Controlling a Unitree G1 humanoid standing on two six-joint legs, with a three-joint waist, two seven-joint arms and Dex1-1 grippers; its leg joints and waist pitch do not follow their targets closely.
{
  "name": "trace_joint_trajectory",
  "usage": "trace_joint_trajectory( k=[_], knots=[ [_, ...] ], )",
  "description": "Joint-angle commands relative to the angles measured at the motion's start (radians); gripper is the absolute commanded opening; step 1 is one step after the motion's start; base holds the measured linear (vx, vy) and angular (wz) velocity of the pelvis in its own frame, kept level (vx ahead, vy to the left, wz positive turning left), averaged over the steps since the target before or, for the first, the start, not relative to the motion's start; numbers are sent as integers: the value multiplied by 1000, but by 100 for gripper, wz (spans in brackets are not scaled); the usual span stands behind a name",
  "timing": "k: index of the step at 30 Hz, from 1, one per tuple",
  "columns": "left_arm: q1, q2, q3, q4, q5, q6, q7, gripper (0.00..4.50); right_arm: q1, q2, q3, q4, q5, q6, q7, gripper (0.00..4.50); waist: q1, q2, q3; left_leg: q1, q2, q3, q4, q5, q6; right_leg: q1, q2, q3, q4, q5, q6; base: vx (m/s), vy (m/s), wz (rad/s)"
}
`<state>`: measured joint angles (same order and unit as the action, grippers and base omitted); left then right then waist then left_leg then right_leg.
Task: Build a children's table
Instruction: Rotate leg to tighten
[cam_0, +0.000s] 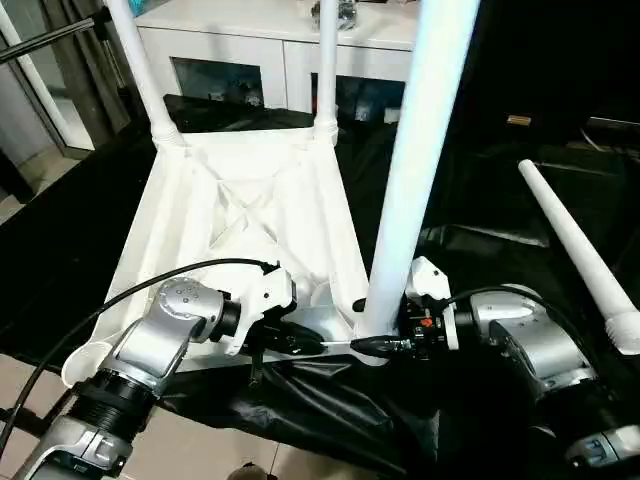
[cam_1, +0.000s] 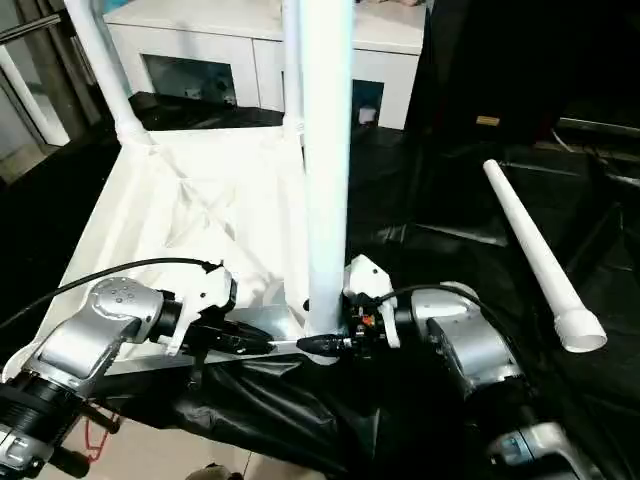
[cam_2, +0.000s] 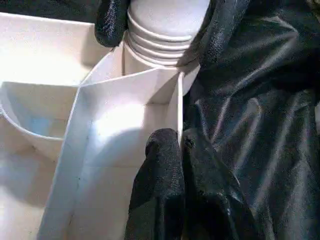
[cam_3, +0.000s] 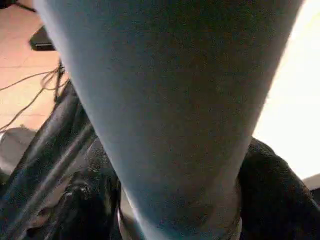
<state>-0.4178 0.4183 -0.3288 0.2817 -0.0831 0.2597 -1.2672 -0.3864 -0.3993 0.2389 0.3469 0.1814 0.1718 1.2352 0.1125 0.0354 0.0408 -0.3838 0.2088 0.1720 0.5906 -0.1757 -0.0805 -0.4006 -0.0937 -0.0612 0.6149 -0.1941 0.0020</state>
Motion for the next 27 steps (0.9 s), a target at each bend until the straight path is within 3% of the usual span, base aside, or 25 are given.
trace_joint_trajectory(
  k=[1, 2, 3, 5, 7, 9, 11, 15, 16, 21, 23, 27],
  knots=[
    [-38, -52, -1, 4, 8, -11, 73, 0, 7, 45, 7, 16, -28, 6, -95, 275, -8, 4, -60, 20, 19, 2, -72, -235, 33, 47, -38, 34, -67, -123, -246, 0, 0, 0],
    [-48, -77, 13, 21, 14, 8, 126, 0, -3, 79, -15, 63, -49, 2, -191, 274, -11, 8, -57, 21, 18, 2, -75, -257, 19, 44, -39, 34, -72, -167, -236, 0, 0, 0],
    [-57, -95, 22, 33, 17, 24, 161, 0, -14, 104, -33, 101, -62, 2, -264, 274, -15, 6, -54, 20, 16, 3, -76, -274, 11, 42, -39, 34, -77, -197, -229, 0, 0, 0],
    [-80, -142, 32, 61, 33, 41, 240, 0, -43, 163, -75, 190, -79, 7, -428, 274, -29, -4, -51, 23, 11, -3, -81, -322, -22, 43, -45, 31, -90, -353, -183, 0, 0, 0],
    [-96, -182, 34, 85, 51, 52, 305, 0, -54, 204, -99, 228, -79, 17, -519, 274, -39, -1, -48, 14, 9, -9, -87, -324, -31, 49, -44, 28, -93, -395, -151, 0, 0, 0],
    [-107, -213, 32, 106, 66, 57, 355, 0, -60, 242, -114, 242, -78, 32, -587, 274, -47, -2, -47, 21, 9, -9, -87, -347, -31, 42, -43, 29, -100, -412, -140, 0, 0, 0],
    [-122, -251, 33, 131, 75, 65, 412, 0, -64, 295, -119, 245, -80, 52, -663, 274, -55, -4, -47, 24, 6, -6, -84, -349, -21, 36, -39, 31, -105, -410, -141, 0, 0, 0],
    [-129, -286, 29, 144, 85, 67, 442, 0, -65, 352, -106, 253, -103, 38, -699, 274, -53, -6, -48, 25, 7, -7, -86, -355, -13, 36, -40, 29, -109, -434, -130, 0, 0, 0],
    [-128, -292, 24, 145, 90, 64, 444, 0, -65, 364, -91, 258, -111, 20, -700, 308, -53, -3, -48, 24, 8, -8, -88, -355, -13, 35, -40, 30, -109, -429, -128, 0, 0, 0],
    [-113, -265, 5, 119, 94, 26, 403, 0, -82, 338, -83, 260, -115, 13, -667, 365, -54, -2, -48, 25, 8, -8, -90, -371, -10, 34, -40, 31, -110, -425, -132, 0, 0, 0],
    [-105, -250, -1, 106, 86, 14, 370, 0, -83, 317, -73, 248, -131, 3, -640, 387, -53, 0, -50, 22, 10, -8, -90, -350, -9, 36, -39, 31, -105, -374, -142, 0, 0, 0],
    [-77, -203, -12, 59, 56, -4, 277, 0, -81, 245, -64, 199, -115, -6, -506, 387, -51, 0, -56, 18, 12, -6, -86, -298, 7, 45, -38, 33, -91, -256, -176, 0, 0, 0]
  ],
)
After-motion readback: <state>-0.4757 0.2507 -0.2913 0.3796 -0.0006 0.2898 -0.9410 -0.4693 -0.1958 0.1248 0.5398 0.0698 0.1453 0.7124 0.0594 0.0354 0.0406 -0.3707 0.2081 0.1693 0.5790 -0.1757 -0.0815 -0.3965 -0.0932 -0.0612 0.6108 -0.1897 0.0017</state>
